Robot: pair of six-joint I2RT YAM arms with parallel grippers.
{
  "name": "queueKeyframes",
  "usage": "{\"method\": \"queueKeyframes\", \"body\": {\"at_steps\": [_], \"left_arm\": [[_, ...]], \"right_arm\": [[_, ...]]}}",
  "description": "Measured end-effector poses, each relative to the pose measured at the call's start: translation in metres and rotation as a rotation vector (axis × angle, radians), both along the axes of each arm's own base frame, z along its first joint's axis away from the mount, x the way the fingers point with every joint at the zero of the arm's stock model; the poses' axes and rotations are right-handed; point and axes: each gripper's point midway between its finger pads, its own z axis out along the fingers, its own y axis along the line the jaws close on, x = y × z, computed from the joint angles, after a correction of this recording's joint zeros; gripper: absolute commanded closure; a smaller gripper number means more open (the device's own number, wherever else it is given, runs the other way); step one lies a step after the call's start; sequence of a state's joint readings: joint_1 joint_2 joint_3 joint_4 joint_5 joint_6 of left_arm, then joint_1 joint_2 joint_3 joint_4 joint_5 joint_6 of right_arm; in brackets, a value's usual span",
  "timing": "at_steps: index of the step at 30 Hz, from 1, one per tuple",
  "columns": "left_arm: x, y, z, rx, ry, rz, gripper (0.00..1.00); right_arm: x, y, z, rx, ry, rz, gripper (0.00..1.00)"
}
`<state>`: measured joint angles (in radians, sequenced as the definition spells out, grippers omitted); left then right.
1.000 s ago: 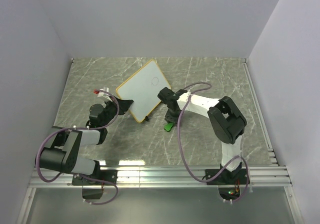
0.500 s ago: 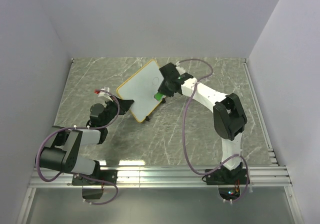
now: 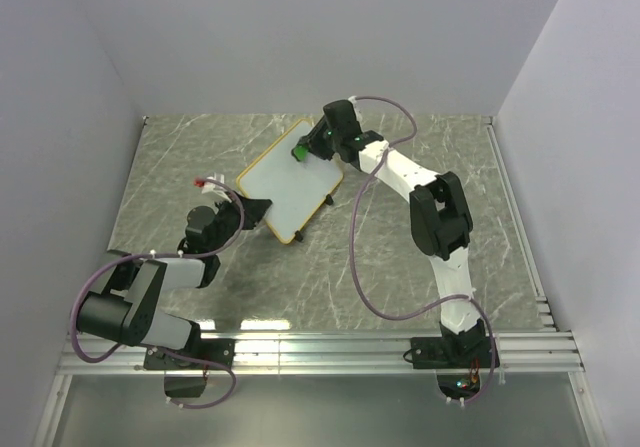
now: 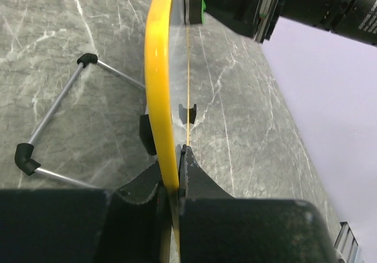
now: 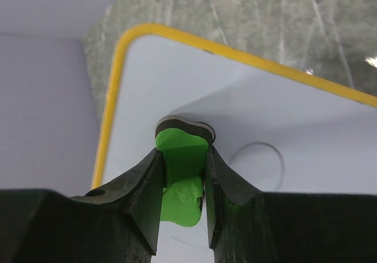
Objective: Erase the whiteboard
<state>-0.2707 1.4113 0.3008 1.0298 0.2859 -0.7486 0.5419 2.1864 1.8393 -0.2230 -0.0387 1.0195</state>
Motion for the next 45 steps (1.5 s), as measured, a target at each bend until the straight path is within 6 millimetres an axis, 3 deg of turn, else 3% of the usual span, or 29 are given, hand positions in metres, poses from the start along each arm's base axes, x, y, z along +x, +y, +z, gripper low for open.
{"method": "queueKeyframes", "body": {"at_steps": [7, 15, 20, 28, 33, 40, 45], "left_arm": [[0.0, -0.007, 0.001, 0.03, -0.016, 0.002, 1.0], [-0.001, -0.01, -0.001, 0.055, -0.025, -0.002, 0.99], [-0.001, -0.01, -0.001, 0.055, -0.021, 0.001, 0.99], [0.001, -0.012, -0.004, 0.051, -0.021, 0.015, 1.0], [0.003, -0.014, -0.007, 0.048, -0.028, 0.018, 0.99], [0.003, -0.015, -0.006, 0.056, -0.039, 0.013, 0.99], [0.002, -0.017, -0.005, 0.07, -0.051, 0.017, 0.99]], "right_arm": [[0.021, 0.008, 0.029, 0.114, -0.077, -0.011, 1.0], [0.024, 0.02, 0.049, 0.178, -0.139, 0.007, 1.0], [0.003, 0.024, 0.04, 0.185, -0.149, 0.015, 1.0], [-0.061, 0.035, 0.015, 0.156, -0.109, 0.065, 1.0], [-0.089, 0.036, -0.001, 0.124, -0.085, 0.079, 1.0], [-0.108, 0.028, -0.017, 0.091, -0.056, 0.079, 1.0], [-0.102, 0.019, -0.019, 0.076, -0.028, 0.082, 1.0]]}}
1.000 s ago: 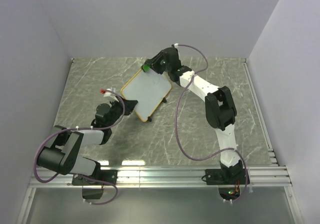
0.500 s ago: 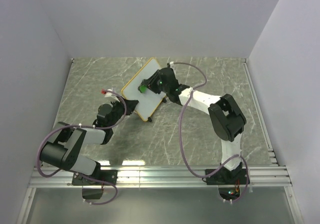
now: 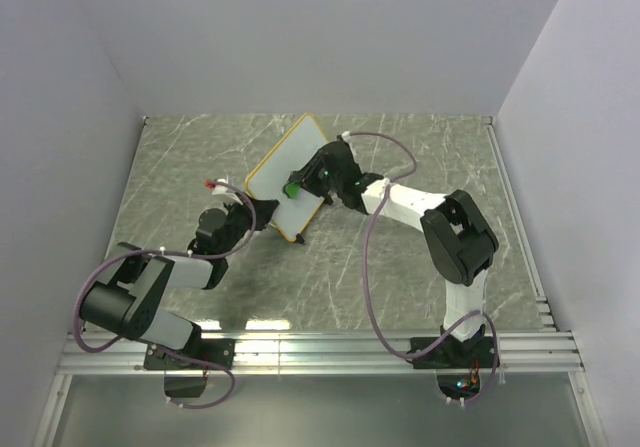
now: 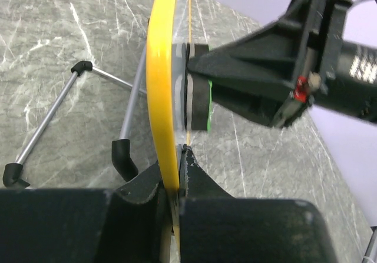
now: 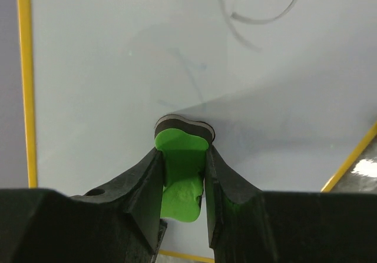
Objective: Erase the whiteboard
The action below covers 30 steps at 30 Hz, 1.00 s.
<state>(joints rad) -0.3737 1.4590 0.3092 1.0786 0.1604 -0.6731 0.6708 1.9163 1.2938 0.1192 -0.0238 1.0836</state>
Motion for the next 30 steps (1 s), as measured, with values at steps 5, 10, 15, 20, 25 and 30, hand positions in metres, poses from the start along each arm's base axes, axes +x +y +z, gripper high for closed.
{"method": "queueKeyframes", "body": {"at_steps": [5, 10, 15, 20, 25, 30], "left_arm": [[-0.001, -0.002, 0.001, 0.006, -0.003, 0.005, 1.0], [-0.003, -0.004, 0.002, 0.012, -0.005, 0.008, 1.0], [-0.004, -0.005, 0.002, 0.011, 0.002, 0.016, 1.0], [-0.004, -0.005, 0.001, 0.008, 0.01, 0.022, 1.0], [-0.004, -0.005, 0.001, 0.012, 0.008, 0.021, 1.0], [-0.004, -0.005, 0.0, 0.017, 0.007, 0.021, 1.0]], "right_arm": [[0.042, -0.022, 0.002, -0.032, 0.014, -0.04, 1.0], [0.084, -0.042, 0.001, -0.042, 0.015, -0.093, 1.0], [0.101, -0.043, 0.003, -0.046, 0.018, -0.102, 1.0], [0.1, -0.041, 0.002, -0.037, 0.018, -0.101, 1.0], [0.087, -0.04, -0.003, -0.005, 0.006, -0.128, 1.0], [0.041, -0.029, -0.015, 0.024, 0.026, -0.126, 1.0]]}}
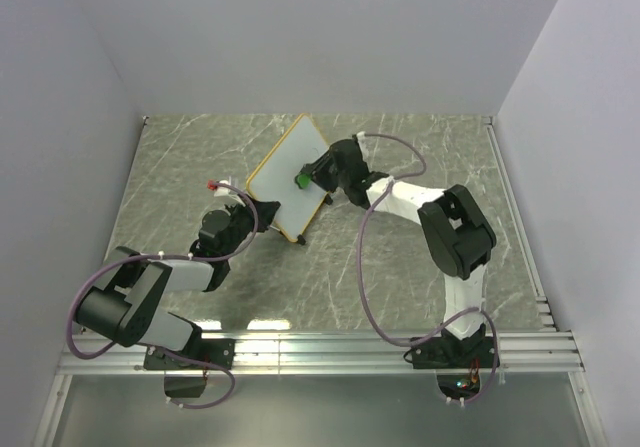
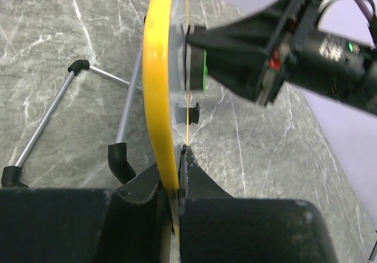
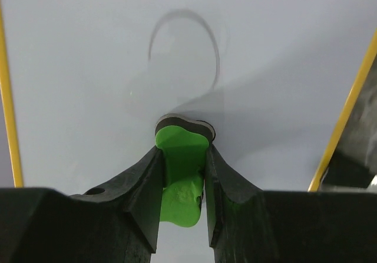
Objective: Erase the whiteboard
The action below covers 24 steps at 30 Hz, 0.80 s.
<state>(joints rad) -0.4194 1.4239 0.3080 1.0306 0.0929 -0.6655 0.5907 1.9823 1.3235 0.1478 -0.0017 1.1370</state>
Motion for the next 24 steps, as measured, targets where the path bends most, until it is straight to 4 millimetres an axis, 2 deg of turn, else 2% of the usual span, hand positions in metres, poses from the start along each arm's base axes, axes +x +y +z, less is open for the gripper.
{"method": "queueKeyframes", "body": {"at_steps": [3, 11, 21, 24], "left_arm": [[0.0, 0.0, -0.001, 0.001, 0.001, 0.001, 1.0], [-0.001, 0.0, -0.001, 0.002, 0.001, 0.0, 1.0], [-0.002, -0.002, 0.0, 0.0, -0.001, 0.0, 1.0], [-0.003, -0.003, 0.0, 0.001, 0.0, 0.0, 1.0]], "right_arm": [[-0.015, 0.006, -0.002, 0.017, 0.002, -0.003, 1.0], [-0.011, 0.004, -0.001, 0.025, 0.028, 0.011, 1.0], [0.07, -0.02, 0.01, 0.038, 0.017, -0.026, 1.0], [0.083, -0.021, 0.011, 0.035, 0.011, -0.026, 1.0]]}}
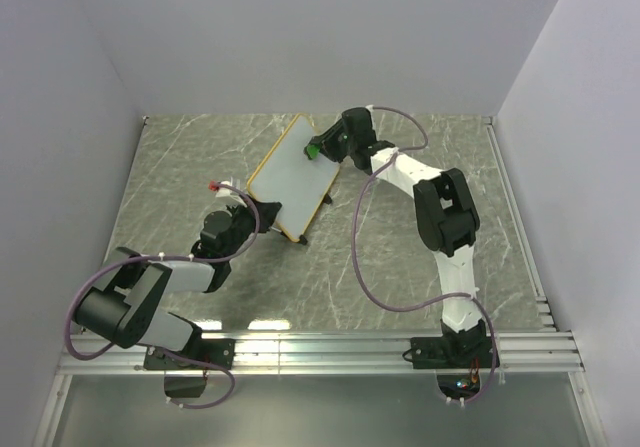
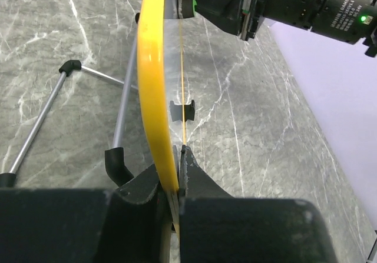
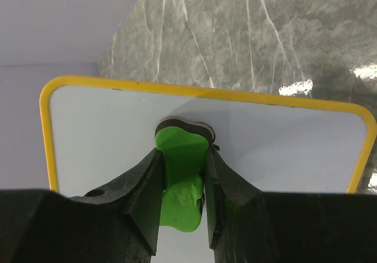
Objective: Erase the whiteboard
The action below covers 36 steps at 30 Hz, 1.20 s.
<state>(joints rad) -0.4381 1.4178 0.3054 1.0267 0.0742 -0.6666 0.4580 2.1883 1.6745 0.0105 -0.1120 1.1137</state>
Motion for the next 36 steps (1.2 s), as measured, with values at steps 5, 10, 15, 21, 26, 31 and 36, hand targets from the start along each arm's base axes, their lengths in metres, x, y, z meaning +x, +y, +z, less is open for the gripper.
{"method": "queueKeyframes", "body": {"at_steps": [5, 10, 15, 21, 26, 31, 36], "left_arm": [[-0.001, -0.001, 0.0, 0.0, 0.001, 0.0, 1.0], [-0.001, -0.001, 0.0, 0.0, 0.002, 0.001, 1.0], [-0.001, -0.001, 0.0, 0.006, -0.001, 0.0, 1.0], [-0.001, -0.001, -0.001, 0.017, -0.007, -0.002, 1.0], [-0.001, 0.0, -0.002, 0.022, -0.007, 0.0, 1.0], [0.0, 0.001, -0.004, 0.036, -0.007, 0.009, 1.0], [0.001, 0.003, -0.006, 0.045, 0.0, 0.02, 1.0]], "right_arm": [[0.001, 0.001, -0.003, 0.018, 0.0, 0.0, 1.0], [-0.002, -0.002, -0.006, 0.06, -0.015, -0.02, 1.0], [-0.025, -0.01, -0.025, 0.076, 0.011, -0.041, 1.0], [-0.05, -0.005, -0.034, 0.083, 0.018, -0.059, 1.0], [-0.052, 0.0, -0.031, 0.088, 0.008, -0.059, 1.0], [-0.044, 0.007, -0.027, 0.065, 0.021, -0.028, 1.0], [-0.019, 0.013, -0.018, 0.057, 0.034, 0.029, 1.0]]}}
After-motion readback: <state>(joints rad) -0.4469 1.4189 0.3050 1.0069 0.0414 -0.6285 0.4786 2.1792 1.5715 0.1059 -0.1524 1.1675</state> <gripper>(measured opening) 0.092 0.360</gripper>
